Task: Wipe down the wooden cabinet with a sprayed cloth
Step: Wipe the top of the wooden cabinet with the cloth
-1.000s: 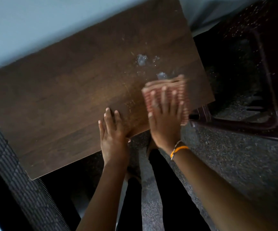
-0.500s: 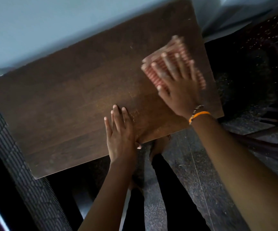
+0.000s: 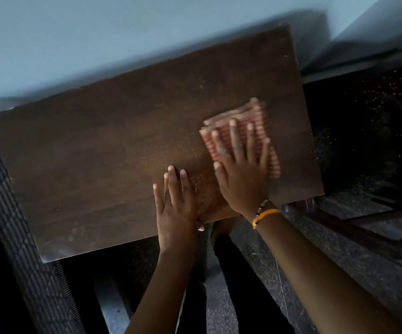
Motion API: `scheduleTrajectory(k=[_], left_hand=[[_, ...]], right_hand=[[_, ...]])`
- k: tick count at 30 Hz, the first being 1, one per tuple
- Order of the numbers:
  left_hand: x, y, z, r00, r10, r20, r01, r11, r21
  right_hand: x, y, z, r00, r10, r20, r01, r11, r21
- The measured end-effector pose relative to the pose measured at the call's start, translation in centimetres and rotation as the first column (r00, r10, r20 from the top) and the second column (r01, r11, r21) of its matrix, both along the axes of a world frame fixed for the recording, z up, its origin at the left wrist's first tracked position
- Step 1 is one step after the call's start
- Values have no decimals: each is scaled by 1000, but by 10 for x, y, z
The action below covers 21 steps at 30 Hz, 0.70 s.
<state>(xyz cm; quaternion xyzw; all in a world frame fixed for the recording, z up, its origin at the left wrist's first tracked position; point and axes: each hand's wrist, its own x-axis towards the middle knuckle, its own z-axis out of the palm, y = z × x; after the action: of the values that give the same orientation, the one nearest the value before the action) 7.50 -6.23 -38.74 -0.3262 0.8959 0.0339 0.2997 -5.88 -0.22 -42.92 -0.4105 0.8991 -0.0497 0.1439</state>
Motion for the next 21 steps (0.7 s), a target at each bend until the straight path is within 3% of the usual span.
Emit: scheduleTrajectory(k=[6,11,14,21], left_hand=[[2,0,-2,1000,26,-18,-25,999,24],[-3,5,3,997,71,-16,-71,997,8],[-11,12,3,996,61,-61,-60,998,17],[-25,28,2,998,11,-57,-11,1000,7]], right_hand=[[-13,-87,-8,959,284,-25,-284,944,-168],[-56,-108,-13,892,445,-76,-452,882,-135],[-84,-96,-10,919,385,-79,-393,910,-134],[-150,-41,-9,996,34,-82,-41,996,-79]])
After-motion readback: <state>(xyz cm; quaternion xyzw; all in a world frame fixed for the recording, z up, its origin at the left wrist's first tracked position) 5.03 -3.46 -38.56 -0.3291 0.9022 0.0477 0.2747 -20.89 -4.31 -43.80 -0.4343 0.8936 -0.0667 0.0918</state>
